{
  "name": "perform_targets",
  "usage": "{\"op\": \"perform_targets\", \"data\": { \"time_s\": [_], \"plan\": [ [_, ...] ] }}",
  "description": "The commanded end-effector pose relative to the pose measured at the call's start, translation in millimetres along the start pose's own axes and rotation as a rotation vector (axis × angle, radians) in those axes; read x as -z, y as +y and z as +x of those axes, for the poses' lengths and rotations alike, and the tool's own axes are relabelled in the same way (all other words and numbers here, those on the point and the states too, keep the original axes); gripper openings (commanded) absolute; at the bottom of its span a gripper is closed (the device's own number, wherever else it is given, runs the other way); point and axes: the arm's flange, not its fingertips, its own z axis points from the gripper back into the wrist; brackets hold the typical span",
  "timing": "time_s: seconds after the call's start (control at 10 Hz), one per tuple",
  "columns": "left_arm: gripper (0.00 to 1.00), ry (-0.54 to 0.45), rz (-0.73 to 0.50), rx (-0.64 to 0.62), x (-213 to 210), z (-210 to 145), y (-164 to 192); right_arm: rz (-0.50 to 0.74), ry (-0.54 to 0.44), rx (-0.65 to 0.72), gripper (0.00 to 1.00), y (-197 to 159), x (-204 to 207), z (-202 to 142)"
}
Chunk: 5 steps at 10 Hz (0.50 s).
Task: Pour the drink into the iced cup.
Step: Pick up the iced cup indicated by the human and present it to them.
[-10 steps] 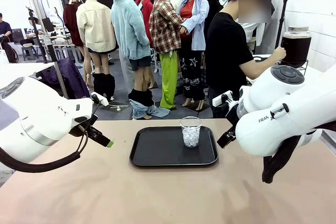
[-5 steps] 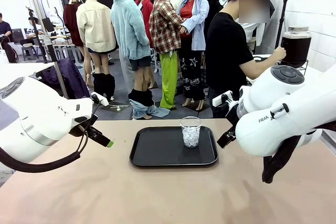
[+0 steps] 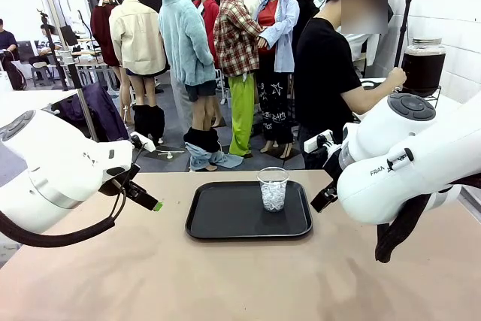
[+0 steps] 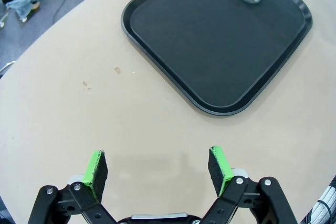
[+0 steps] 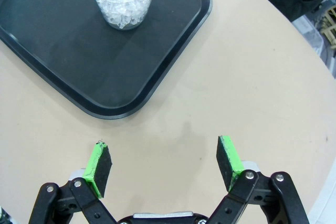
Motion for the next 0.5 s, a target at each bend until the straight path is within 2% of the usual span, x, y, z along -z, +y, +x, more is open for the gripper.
{"op": "perform_targets", "data": {
  "time_s": [0.0, 0.4],
  "plan": [
    [1.00, -0.003, 0.011, 0.008, -0.1, 0.5, -0.3, 0.001, 0.000, 0.000, 1.00, 0.4, 0.2, -0.2],
    [1.00, -0.003, 0.011, 0.008, -0.1, 0.5, -0.3, 0.001, 0.000, 0.000, 1.00, 0.4, 0.2, -0.2]
  ]
}}
